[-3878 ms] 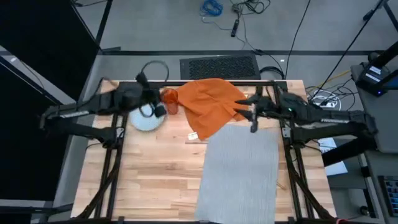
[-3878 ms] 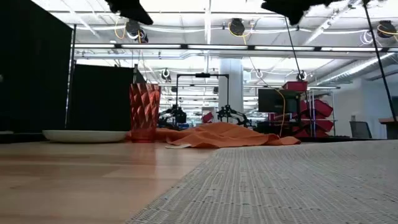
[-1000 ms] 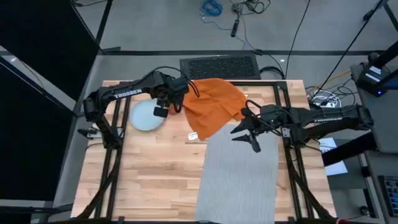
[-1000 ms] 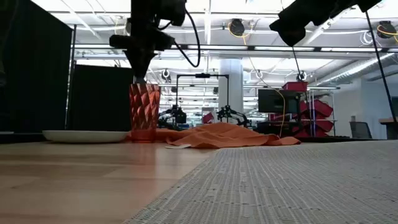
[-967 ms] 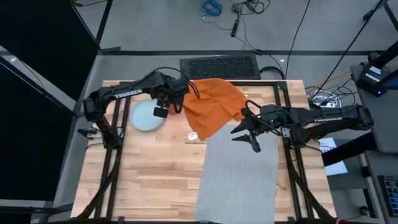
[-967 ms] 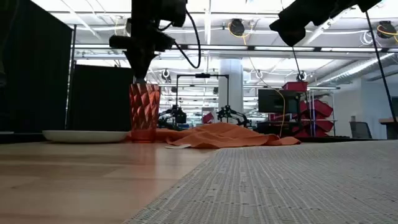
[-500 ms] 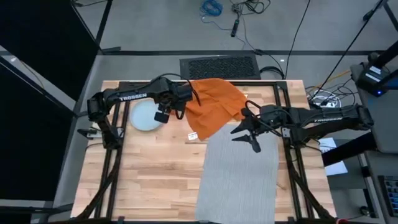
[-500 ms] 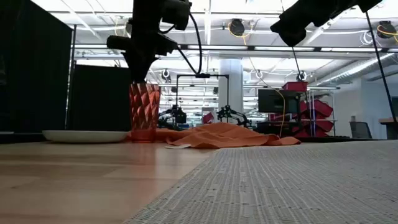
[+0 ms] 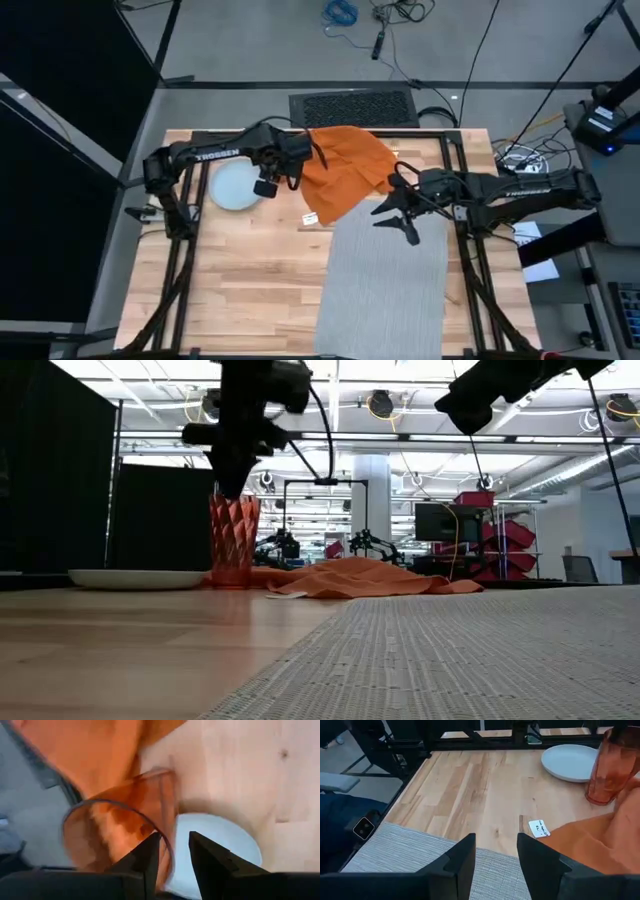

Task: Set table place
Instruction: Move the brown cup

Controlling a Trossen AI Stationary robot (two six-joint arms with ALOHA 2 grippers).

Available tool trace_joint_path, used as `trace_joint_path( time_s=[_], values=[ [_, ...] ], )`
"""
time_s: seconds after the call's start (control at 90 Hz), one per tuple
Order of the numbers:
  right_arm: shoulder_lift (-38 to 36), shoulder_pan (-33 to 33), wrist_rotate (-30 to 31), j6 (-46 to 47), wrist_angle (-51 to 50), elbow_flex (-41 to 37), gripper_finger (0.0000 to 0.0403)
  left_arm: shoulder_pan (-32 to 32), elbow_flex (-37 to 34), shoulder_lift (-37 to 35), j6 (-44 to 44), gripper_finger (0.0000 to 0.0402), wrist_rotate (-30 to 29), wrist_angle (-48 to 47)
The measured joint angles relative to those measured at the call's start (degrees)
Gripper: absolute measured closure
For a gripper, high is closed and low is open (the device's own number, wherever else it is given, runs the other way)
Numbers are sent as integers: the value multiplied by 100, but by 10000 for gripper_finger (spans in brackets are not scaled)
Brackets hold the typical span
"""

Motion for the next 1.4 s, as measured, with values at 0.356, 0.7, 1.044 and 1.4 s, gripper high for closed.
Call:
trace_joint_path(
  time_s=[0.356,0.7,1.044,1.4],
  values=[
    [0,187,0,39,-94,0,271,125,-1,334,5,344,-821,75],
    [2,182,26,39,-125,0,271,102,2,283,116,400,-594,179],
    [2,182,26,127,-133,0,271,-166,929,274,149,401,-538,-616],
    [2,290,33,692,855,-964,271,-304,1874,258,604,401,-258,-405]
  ],
)
